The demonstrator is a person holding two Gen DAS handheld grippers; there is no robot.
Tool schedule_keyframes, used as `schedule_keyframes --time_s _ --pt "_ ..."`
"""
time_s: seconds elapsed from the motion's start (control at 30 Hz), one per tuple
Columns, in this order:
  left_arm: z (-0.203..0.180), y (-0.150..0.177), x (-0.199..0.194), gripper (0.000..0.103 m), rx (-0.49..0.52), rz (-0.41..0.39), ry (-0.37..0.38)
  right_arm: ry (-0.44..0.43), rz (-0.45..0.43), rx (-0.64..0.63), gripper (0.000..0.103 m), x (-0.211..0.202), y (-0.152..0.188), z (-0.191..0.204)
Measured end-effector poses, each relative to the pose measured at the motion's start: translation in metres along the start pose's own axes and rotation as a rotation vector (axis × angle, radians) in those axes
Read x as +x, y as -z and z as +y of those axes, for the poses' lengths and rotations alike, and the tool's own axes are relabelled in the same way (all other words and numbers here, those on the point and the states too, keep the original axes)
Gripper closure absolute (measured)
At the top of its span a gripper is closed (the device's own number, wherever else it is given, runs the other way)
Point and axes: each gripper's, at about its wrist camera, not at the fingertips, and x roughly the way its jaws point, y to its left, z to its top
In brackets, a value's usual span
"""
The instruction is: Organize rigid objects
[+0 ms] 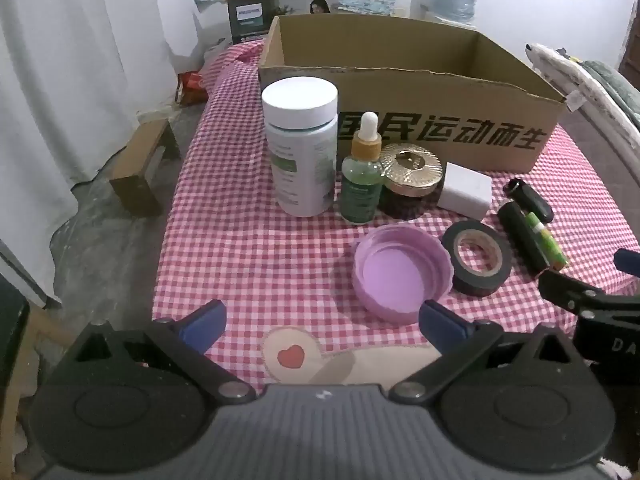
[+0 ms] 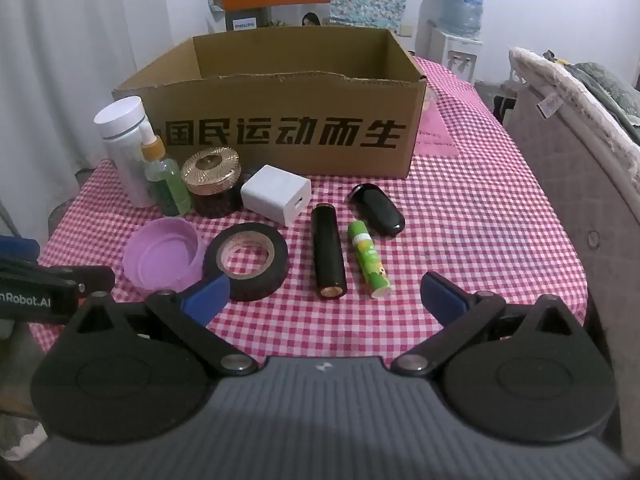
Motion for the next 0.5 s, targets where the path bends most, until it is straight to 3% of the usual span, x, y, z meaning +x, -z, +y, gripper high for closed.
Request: schedule_keyframes --time_s 0.5 --pt "0.0007 0.0012 0.001 0.0 -0.009 0.0 -0.008 -0.013 0.011 0.015 0.001 -0.0005 -0.0001 0.0001"
